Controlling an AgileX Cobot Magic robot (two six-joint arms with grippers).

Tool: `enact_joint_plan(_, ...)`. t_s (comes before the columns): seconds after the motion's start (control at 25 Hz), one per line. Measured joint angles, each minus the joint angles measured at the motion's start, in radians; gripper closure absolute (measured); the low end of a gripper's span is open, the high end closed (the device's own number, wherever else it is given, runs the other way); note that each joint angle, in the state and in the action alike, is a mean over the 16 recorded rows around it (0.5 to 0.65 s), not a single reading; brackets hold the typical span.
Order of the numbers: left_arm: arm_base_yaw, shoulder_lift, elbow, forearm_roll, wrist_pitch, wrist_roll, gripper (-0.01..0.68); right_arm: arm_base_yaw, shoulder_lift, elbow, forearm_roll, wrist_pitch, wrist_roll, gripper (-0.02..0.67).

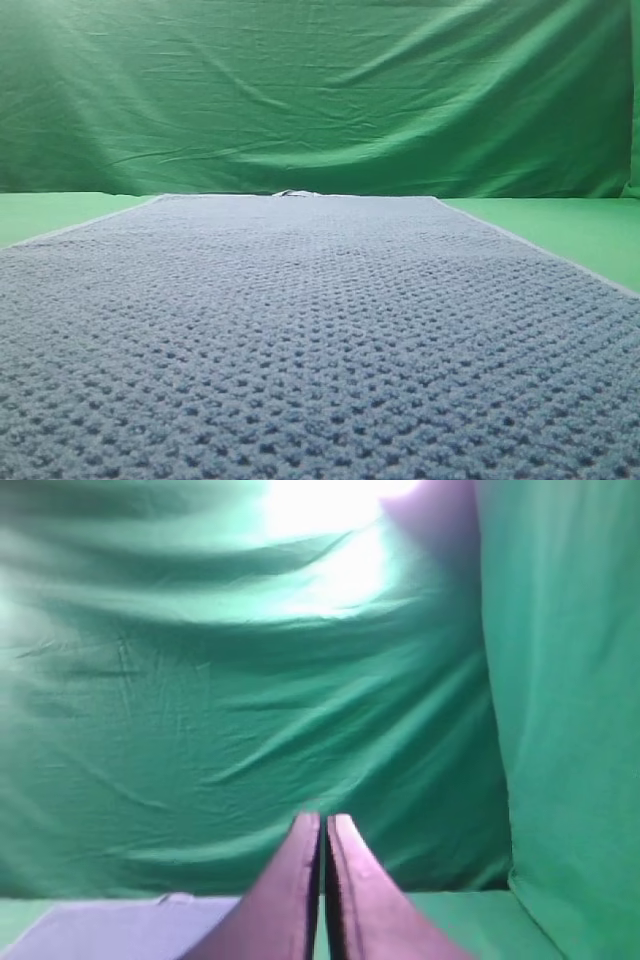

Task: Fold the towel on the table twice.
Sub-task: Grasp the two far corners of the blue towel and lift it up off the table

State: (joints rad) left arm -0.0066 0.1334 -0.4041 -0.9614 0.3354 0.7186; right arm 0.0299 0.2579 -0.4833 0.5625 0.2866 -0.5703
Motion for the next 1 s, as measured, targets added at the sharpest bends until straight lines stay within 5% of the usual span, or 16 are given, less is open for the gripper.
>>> enact_joint_plan(0.52,-0.048,0.511,-0.269,0.439,0.323,-0.357,0.673,0.104,0.491,-0.290,-0.340,0.406,0.264,0.649)
enact_joint_plan(1.0,-0.109,0.965,-0.460,0.672,0.453,-0.513,0.673,0.251,0.965,-0.509,-0.531,0.560,0.531,0.649)
